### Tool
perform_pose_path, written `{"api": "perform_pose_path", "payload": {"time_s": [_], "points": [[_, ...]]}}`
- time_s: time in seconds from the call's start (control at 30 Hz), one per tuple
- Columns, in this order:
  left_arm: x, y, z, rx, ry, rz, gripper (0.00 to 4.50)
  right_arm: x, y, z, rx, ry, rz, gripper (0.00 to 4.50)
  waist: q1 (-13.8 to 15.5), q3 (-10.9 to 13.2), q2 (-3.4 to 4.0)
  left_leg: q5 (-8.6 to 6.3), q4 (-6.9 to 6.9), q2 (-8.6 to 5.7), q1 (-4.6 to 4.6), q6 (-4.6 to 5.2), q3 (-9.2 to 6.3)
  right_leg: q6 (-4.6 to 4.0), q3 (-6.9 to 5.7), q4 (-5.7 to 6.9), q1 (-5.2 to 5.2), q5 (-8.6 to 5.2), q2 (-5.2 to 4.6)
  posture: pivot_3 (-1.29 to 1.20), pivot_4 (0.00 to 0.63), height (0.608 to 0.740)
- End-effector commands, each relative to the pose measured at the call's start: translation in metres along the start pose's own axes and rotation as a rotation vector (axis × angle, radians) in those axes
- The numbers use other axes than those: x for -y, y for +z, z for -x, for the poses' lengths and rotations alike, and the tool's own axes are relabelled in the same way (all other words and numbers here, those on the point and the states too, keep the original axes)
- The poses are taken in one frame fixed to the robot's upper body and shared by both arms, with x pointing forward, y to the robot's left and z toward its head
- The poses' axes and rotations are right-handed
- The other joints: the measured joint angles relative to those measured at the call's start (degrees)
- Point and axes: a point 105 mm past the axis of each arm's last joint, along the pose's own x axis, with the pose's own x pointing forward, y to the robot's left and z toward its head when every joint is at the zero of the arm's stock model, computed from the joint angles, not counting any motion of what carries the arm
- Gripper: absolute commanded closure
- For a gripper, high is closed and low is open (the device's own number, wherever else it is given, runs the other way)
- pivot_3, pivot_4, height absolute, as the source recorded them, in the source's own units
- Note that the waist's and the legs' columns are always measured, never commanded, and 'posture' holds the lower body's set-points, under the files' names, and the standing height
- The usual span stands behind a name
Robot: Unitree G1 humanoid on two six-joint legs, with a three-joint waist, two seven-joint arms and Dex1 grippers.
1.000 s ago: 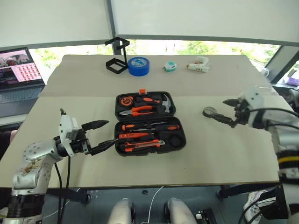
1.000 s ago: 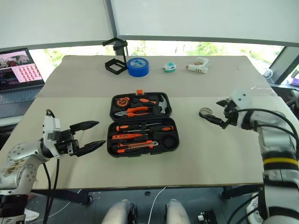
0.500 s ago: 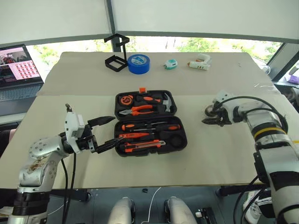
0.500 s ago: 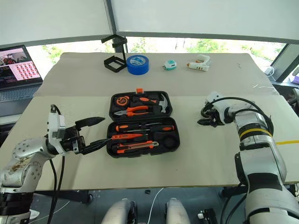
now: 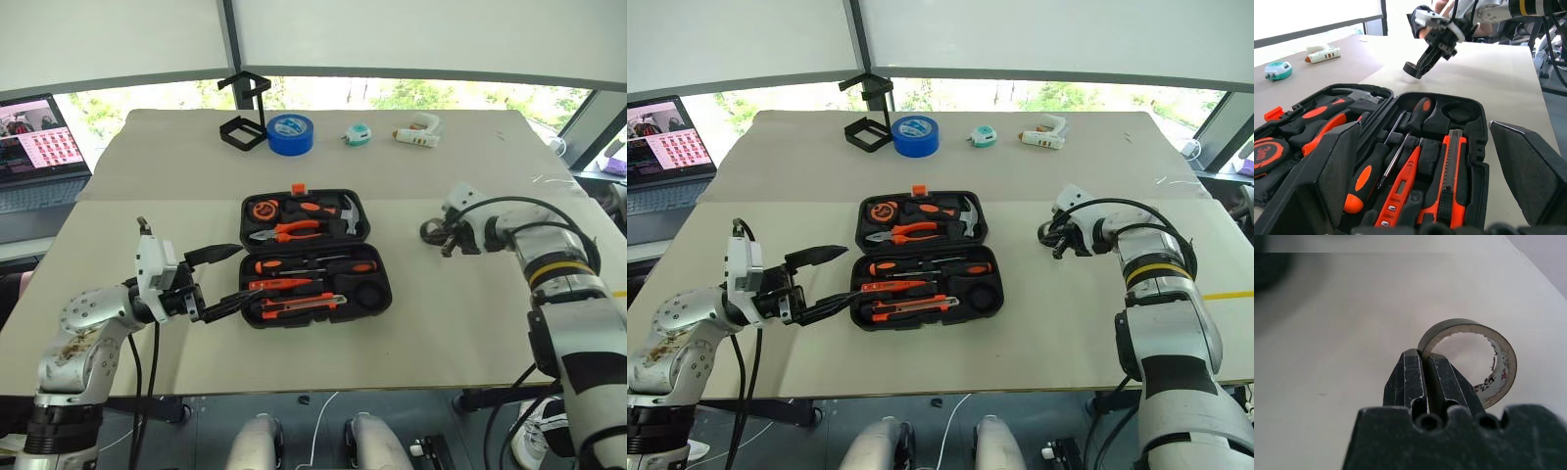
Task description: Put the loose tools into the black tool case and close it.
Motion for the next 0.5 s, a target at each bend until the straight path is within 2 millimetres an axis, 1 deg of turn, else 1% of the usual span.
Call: {"api": "perform_pose_path", "payload": {"time_s": [0.03, 0.1, 0.17, 0.27, 0.3, 0.4, 0.5], "points": [[0.005, 0.006, 0.003, -0.012, -0.032, -0.058, 0.0, -0.047, 0.067, 0.008, 0.158, 0.306, 0.011, 4.44, -0.1, 0.0, 0.03, 0.0, 0.0, 0.03, 0.0, 0.0, -0.04, 0.0, -0.01, 0.06, -0.02, 0.0, 0.01, 0.0, 0.15, 0.74], [0.008, 0.004, 0.002, -0.023, -0.042, -0.057, 0.0, -0.079, 0.074, 0.007, 0.128, 0.415, 0.012, 4.44, 0.3, 0.0, 0.04, 0.0, -0.01, 0.09, 0.01, 0.0, -0.18, 0.0, -0.11, 0.25, -0.02, 0.0, 0.04, 0.0, 0.15, 0.74], [0.011, 0.004, 0.001, -0.027, -0.049, -0.057, 0.0, -0.099, 0.073, 0.007, 0.094, 0.461, 0.006, 4.44, 0.6, 0.0, 0.04, -0.01, -0.01, 0.08, 0.01, 0.0, -0.26, 0.0, -0.22, 0.2, 0.01, 0.0, 0.01, 0.0, 0.15, 0.74], [0.016, 0.004, -0.005, -0.028, -0.064, -0.055, 0.0, -0.12, 0.063, -0.003, 0.036, 0.467, 0.01, 4.44, 1.5, 0.0, 0.03, 0.0, 0.08, -0.01, -0.03, -0.01, -0.23, 0.0, -0.25, 0.09, 0.05, 0.0, -0.1, 0.0, 0.15, 0.74], [0.017, 0.004, -0.007, -0.027, -0.068, -0.054, 0.0, -0.123, 0.055, -0.007, 0.007, 0.458, 0.019, 4.44, 1.7, 0.0, 0.03, 0.0, 0.14, -0.02, -0.03, -0.01, -0.22, -0.01, -0.24, 0.06, 0.07, 0.0, -0.12, 0.0, 0.15, 0.74], [0.019, 0.006, -0.011, -0.025, -0.075, -0.051, 0.0, -0.122, 0.03, -0.016, -0.085, 0.402, 0.036, 4.44, 1.8, 0.0, 0.03, -0.01, 0.33, -0.04, -0.07, 0.0, -0.2, -0.01, -0.22, 0.08, 0.1, 0.02, -0.12, 0.0, 0.15, 0.74], [0.018, 0.008, -0.012, -0.025, -0.076, -0.05, 0.0, -0.122, 0.02, -0.018, -0.127, 0.383, 0.03, 4.44, 1.8, 0.0, 0.02, -0.01, 0.41, -0.09, -0.1, 0.0, -0.17, -0.01, -0.2, 0.15, 0.05, 0.02, -0.08, 0.0, 0.15, 0.74]]}}
